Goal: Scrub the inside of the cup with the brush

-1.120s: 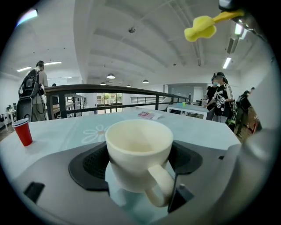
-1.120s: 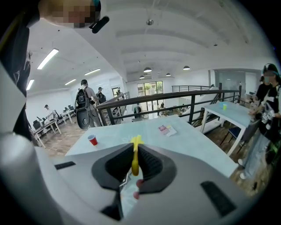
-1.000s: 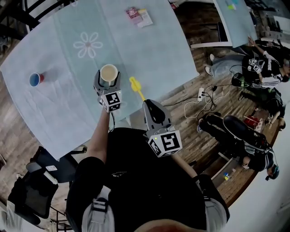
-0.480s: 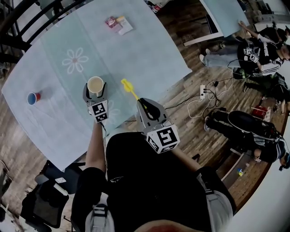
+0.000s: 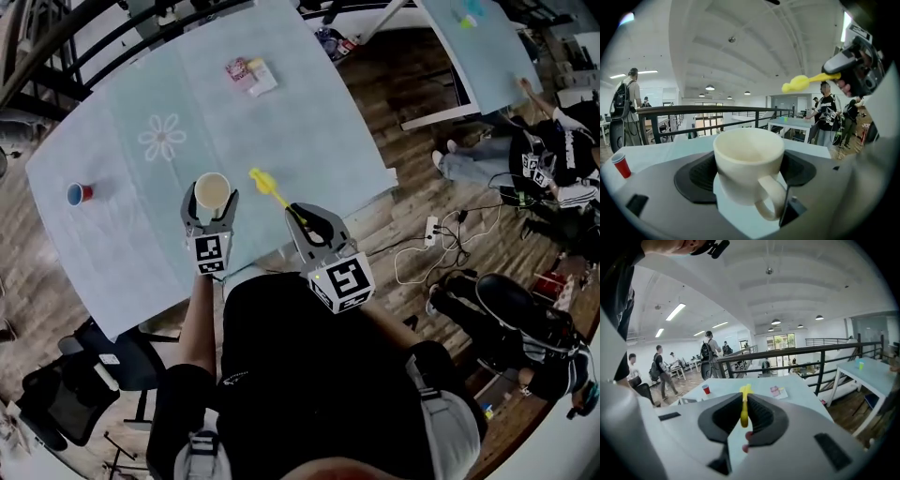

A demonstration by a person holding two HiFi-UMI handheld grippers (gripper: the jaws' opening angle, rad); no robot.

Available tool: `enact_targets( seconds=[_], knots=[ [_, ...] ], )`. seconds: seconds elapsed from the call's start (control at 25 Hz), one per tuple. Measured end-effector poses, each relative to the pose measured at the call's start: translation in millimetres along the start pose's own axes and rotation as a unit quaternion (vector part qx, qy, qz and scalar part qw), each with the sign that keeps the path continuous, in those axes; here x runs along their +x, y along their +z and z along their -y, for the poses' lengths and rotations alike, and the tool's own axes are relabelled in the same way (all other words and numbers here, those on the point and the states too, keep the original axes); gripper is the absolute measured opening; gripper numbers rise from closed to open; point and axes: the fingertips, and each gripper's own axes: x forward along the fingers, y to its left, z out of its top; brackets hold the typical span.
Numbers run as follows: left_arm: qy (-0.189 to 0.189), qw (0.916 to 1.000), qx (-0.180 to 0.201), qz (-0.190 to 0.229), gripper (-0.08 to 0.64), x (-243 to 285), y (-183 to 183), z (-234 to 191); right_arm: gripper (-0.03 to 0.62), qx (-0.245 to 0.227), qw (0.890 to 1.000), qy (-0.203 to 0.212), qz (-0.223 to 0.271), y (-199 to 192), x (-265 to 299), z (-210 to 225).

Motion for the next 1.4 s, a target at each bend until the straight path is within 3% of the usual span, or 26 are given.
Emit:
enact_targets(
  seconds=[0.16, 0.48, 0.6, 0.76, 0.88, 1.16, 1.4],
  knots=[
    [-0.007, 0.9999, 0.011, 0.001, 0.399, 0.6, 30.9, 28.0, 0.038, -0.048, 0.997, 0.057, -0.030, 6.7, 6.1, 21.1],
    [0.027, 0.9987, 0.042, -0.010, 0.399, -8.1, 46.2, 58.9, 0.038, -0.120, 0.979, 0.155, -0.049, 23.1, 12.6, 27.6],
    [0.041, 0.9978, 0.051, -0.009, 0.400, -10.2, 53.2, 62.7, 0.038, -0.165, 0.964, 0.195, -0.066, 19.6, 10.6, 16.9],
    [0.046, 0.9960, 0.076, -0.005, 0.400, -13.5, 64.9, 68.2, 0.038, -0.248, 0.932, 0.240, -0.114, 5.2, 12.0, 6.6],
    [0.040, 0.9926, 0.114, -0.011, 0.399, -14.5, 68.3, 77.1, 0.038, -0.279, 0.912, 0.267, -0.137, -3.6, 17.0, 0.5],
    [0.026, 0.9855, 0.166, -0.023, 0.400, -18.4, 71.4, 103.9, 0.038, -0.313, 0.888, 0.301, -0.154, -8.7, 22.6, -17.2],
    [0.017, 0.9801, 0.196, -0.029, 0.400, -17.7, 72.3, 113.8, 0.038, -0.331, 0.891, 0.270, -0.156, -5.6, 34.7, -5.9]
  ],
)
